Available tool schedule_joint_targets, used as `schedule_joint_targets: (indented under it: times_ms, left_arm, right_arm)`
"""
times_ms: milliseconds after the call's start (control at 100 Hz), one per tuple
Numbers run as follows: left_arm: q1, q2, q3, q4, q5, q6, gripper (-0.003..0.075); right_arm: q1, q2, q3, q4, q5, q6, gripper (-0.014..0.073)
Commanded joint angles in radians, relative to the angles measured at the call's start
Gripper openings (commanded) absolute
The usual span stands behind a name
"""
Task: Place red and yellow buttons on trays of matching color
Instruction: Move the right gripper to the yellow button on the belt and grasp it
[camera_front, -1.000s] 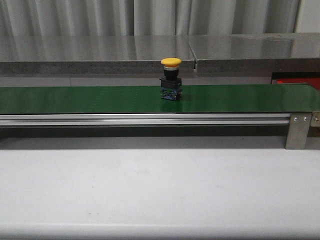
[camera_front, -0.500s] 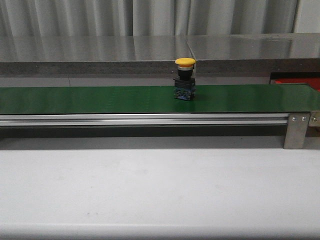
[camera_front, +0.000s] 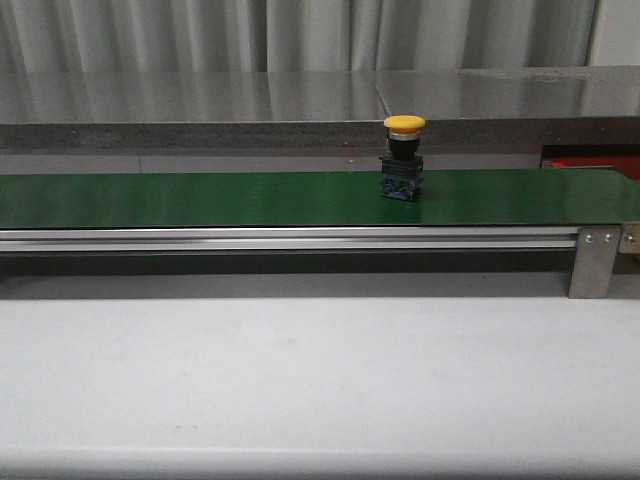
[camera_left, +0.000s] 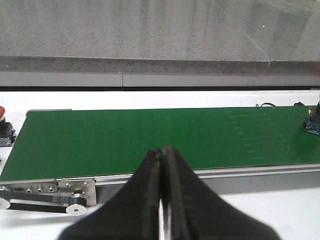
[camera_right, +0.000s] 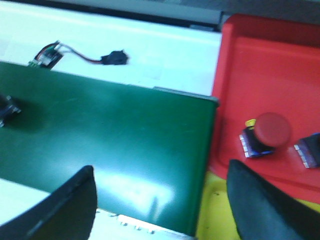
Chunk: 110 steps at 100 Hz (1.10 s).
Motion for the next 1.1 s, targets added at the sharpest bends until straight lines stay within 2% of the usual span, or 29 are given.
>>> schedule_joint_targets:
  times_ms: [0, 170, 400, 630, 1090]
  left_arm:
    - [-0.007, -0.001, -0.029, -0.022, -0.07, 0.001, -0.0019]
    - [-0.007, 0.001, -0.029, -0.022, -0.07, 0.001, -0.0019]
    - [-0.007, 0.001, -0.029, -0.022, -0.07, 0.001, -0.0019]
    - [-0.007, 0.001, -0.029, -0.022, -0.07, 0.001, -0.0019]
    - [-0.007, 0.001, -0.029, -0.022, -0.07, 0.001, -0.0019]
  right_arm:
    - [0.052, -0.047, 0.026, 0.038, -0.044, -0.039, 0.0541]
    - [0.193, -0.043, 0.094, 0.033, -0.095, -0.086, 0.0541]
    - [0.325, 0.008, 0.08, 0.032, -0.205, -0.094, 0.0542]
    - [0.362, 0.108, -0.015, 0.032, -0.198, -0.094, 0.0542]
    - [0.364, 0.307, -0.207, 0.032, -0.193, -0.094, 0.054]
